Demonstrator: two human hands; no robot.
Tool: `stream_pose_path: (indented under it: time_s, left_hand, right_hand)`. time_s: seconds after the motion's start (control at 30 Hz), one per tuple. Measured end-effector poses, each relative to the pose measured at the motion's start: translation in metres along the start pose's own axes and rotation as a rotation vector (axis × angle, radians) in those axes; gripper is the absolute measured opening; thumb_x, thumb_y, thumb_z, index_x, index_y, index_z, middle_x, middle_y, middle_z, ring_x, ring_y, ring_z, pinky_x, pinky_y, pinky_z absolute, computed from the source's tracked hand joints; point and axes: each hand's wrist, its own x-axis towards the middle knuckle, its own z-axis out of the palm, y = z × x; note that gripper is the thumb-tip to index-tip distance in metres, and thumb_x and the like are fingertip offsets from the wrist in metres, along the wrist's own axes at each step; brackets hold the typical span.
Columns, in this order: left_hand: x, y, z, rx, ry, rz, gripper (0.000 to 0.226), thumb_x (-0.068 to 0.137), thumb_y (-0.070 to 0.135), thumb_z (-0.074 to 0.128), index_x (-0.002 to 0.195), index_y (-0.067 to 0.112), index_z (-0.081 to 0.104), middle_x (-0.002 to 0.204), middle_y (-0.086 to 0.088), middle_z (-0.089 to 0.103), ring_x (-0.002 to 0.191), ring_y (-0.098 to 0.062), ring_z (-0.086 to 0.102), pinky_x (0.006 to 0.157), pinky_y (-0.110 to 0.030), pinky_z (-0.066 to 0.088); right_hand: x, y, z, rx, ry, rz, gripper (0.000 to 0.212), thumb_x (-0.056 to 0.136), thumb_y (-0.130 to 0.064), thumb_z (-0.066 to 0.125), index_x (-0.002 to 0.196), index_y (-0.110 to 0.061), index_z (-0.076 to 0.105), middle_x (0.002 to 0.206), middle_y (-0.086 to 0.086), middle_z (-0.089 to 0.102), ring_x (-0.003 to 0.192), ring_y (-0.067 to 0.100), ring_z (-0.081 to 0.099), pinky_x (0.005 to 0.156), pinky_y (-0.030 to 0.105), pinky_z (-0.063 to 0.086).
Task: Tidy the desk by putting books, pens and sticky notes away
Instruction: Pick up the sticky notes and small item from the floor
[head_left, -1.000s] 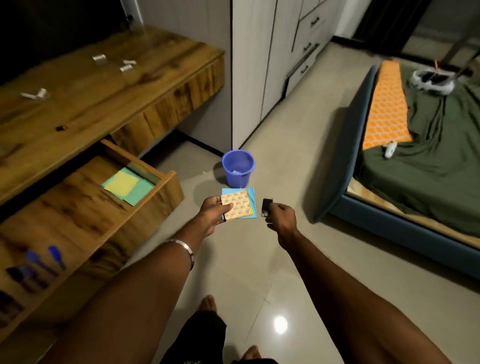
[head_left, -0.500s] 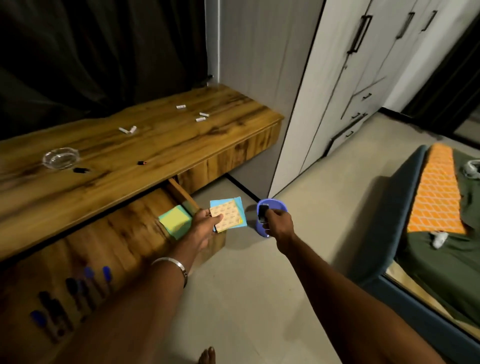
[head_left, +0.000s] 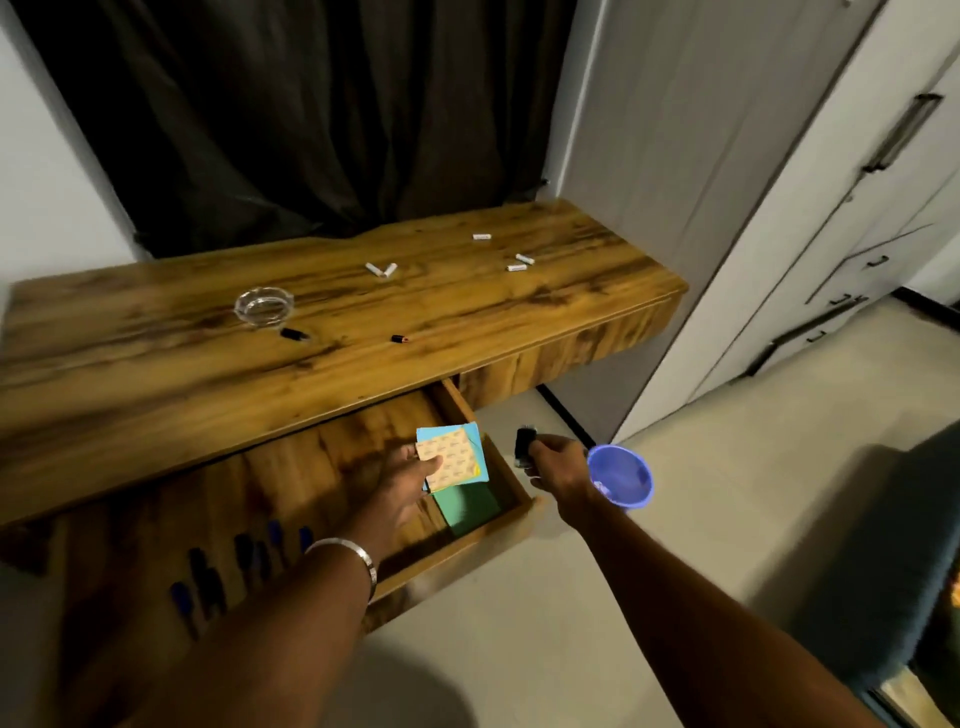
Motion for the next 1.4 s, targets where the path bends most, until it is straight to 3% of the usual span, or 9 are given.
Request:
stream_pose_path:
  time_s: [0.13,0.27,0.43,0.63,0.7,0.87,1.07,1.2,1.4]
  left_hand:
    - [0.007,-0.004,-0.026,-0.011,0.098,-0.028,0.034,0.091,0.000,0.058,0.123,0.002,0.050,0.127,-0.019,0.060,0.109,-0.033,0.060,0.058,-0.026,0.045]
    - [0.012,-0.013,-0.050,-0.025,0.173,-0.043,0.038,0.090,-0.001,0.059,0.126,0.001,0.049,0.127,-0.018,0.060,0.111,-0.032,0.060,0.058,-0.025,0.047]
    - [0.021,-0.020,-0.069,-0.047,0.241,-0.046,0.037,0.088,-0.001,0.061,0.124,0.002,0.051,0.125,-0.018,0.061,0.100,-0.027,0.061,0.057,-0.024,0.051]
    - [0.032,-0.034,-0.081,-0.093,0.248,-0.080,0.036,0.091,0.002,0.058,0.126,0.000,0.050,0.127,-0.017,0.060,0.115,-0.034,0.059,0.072,-0.033,0.054]
    - [0.034,-0.041,-0.081,-0.084,0.221,-0.070,0.030,0.091,0.001,0.057,0.121,-0.001,0.053,0.125,-0.017,0.060,0.103,-0.028,0.065,0.075,-0.035,0.057]
    - [0.032,-0.053,-0.073,-0.044,0.262,-0.040,0.018,0.089,-0.004,0.058,0.106,0.001,0.061,0.097,-0.008,0.066,0.072,-0.009,0.068,0.050,-0.019,0.054]
    - [0.035,-0.078,-0.070,0.004,0.252,-0.076,0.032,0.088,-0.002,0.060,0.120,-0.002,0.056,0.117,-0.019,0.063,0.096,-0.027,0.065,0.068,-0.030,0.058]
    - [0.036,-0.093,-0.067,-0.088,0.269,-0.206,0.038,0.087,0.001,0.062,0.123,0.003,0.052,0.119,-0.018,0.064,0.108,-0.032,0.063,0.090,-0.051,0.054]
    - [0.040,-0.101,-0.063,-0.051,0.346,-0.236,0.044,0.085,-0.003,0.063,0.127,0.000,0.049,0.123,-0.019,0.061,0.112,-0.034,0.060,0.088,-0.045,0.054]
  right_hand:
    - [0.015,-0.005,0.033,-0.077,-0.093,-0.028,0.019,0.085,-0.009,0.056,0.095,-0.010,0.073,0.087,0.015,0.072,0.072,0.021,0.065,0.066,0.035,0.055]
    - [0.028,-0.012,0.064,-0.143,-0.200,-0.048,0.016,0.088,-0.005,0.057,0.094,-0.008,0.071,0.060,0.001,0.065,0.048,0.008,0.057,0.047,0.019,0.045]
    - [0.050,-0.016,0.091,-0.187,-0.370,-0.023,0.011,0.091,-0.005,0.056,0.097,-0.008,0.065,0.069,0.007,0.066,0.048,0.008,0.058,0.046,0.021,0.044]
    - [0.079,-0.020,0.108,-0.248,-0.443,-0.024,0.013,0.089,-0.007,0.060,0.102,-0.006,0.064,0.087,0.017,0.066,0.059,0.018,0.058,0.045,0.025,0.046]
    - [0.087,-0.027,0.110,-0.262,-0.473,-0.027,0.014,0.090,-0.006,0.059,0.103,-0.007,0.064,0.082,0.013,0.065,0.059,0.015,0.056,0.048,0.025,0.045]
    - [0.105,-0.036,0.116,-0.258,-0.547,-0.024,0.014,0.092,-0.007,0.056,0.105,-0.006,0.063,0.075,0.008,0.062,0.057,0.011,0.055,0.044,0.019,0.043]
    - [0.116,-0.040,0.120,-0.239,-0.576,0.001,0.013,0.093,-0.005,0.054,0.103,-0.011,0.061,0.072,0.007,0.059,0.055,0.011,0.053,0.046,0.021,0.039]
    - [0.121,-0.042,0.123,-0.247,-0.583,-0.001,0.015,0.094,-0.004,0.052,0.105,-0.010,0.061,0.073,0.007,0.060,0.056,0.011,0.052,0.046,0.022,0.037]
    - [0.123,-0.039,0.130,-0.272,-0.603,0.002,0.019,0.094,-0.004,0.052,0.110,-0.007,0.060,0.072,0.008,0.059,0.055,0.011,0.051,0.045,0.021,0.038]
